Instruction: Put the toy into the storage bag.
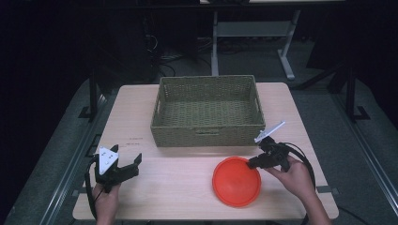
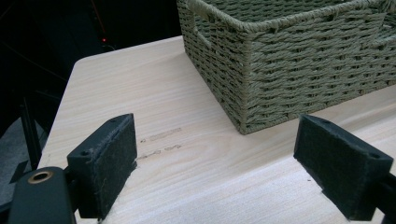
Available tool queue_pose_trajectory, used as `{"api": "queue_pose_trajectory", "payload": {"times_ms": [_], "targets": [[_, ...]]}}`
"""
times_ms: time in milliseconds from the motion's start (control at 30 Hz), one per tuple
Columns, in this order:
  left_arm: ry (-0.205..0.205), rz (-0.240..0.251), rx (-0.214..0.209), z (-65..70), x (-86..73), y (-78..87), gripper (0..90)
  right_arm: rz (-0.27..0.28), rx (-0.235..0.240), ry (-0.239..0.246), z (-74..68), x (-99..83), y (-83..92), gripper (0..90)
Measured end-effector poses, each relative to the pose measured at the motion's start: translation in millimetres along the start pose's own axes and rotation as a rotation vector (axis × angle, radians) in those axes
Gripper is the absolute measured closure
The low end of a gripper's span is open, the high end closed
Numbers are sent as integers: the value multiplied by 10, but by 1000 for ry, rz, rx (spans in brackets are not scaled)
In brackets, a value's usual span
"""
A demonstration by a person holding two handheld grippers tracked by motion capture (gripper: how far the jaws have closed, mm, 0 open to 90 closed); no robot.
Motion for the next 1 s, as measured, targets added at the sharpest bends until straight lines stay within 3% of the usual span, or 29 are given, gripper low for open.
{"api": "queue_pose_trajectory", "payload": {"times_ms": [467, 1000], "targets": [[-3, 2, -1, 3, 0, 0, 128, 20, 11, 10, -100, 69, 104, 819], [-3, -1, 0, 0, 0, -1, 128, 44, -31, 12, -172, 184, 260, 821]]}}
Point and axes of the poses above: each handheld gripper's, and its own axes: y roughly backward along the jaws, x roughly out of its top, z roughly to its right, the point moved 6 cm from there along -y, roughly forward along the jaws, and after that the axes turned 10 degrees about x, right-handed, at the moved point
